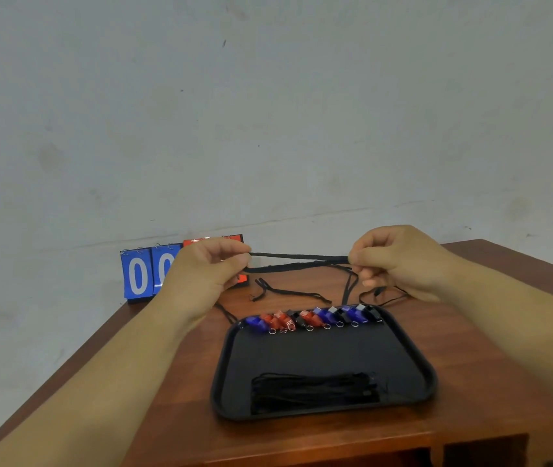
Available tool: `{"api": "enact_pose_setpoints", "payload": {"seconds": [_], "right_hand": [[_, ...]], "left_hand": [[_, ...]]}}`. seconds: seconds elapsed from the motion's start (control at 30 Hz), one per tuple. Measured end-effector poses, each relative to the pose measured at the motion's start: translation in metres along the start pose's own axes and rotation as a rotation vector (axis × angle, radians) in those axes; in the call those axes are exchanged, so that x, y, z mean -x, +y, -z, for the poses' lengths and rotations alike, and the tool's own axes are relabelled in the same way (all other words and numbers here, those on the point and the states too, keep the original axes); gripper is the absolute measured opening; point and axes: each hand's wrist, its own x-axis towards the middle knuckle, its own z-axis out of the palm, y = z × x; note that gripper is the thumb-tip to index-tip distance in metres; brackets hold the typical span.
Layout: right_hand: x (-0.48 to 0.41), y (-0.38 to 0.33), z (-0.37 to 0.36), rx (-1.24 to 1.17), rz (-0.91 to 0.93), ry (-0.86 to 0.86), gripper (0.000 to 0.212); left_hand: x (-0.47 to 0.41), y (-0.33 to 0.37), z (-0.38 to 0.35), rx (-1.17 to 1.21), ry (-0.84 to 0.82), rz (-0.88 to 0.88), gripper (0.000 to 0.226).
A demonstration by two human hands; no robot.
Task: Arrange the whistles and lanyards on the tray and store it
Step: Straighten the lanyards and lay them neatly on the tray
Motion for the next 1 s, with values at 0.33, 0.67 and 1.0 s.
{"api": "enact_pose_setpoints", "payload": {"seconds": [0.33, 0.67, 1.0], "right_hand": [[-0.007, 0.026, 0.003, 0.177, -0.063, -0.062, 0.007], [-0.017, 0.089, -0.011, 0.689, -0.059, -0.238, 0.008], [-0.035, 0.134, -0.028, 0.835, -0.09, -0.355, 0.009]], "left_hand": [[0.004, -0.024, 0.008, -0.426, -0.129, -0.045, 0.011], [0.001, -0.093, -0.006, -0.698, -0.35, 0.095, 0.004], [-0.013, -0.127, -0.019, -0.829, -0.542, 0.184, 0.009]]}}
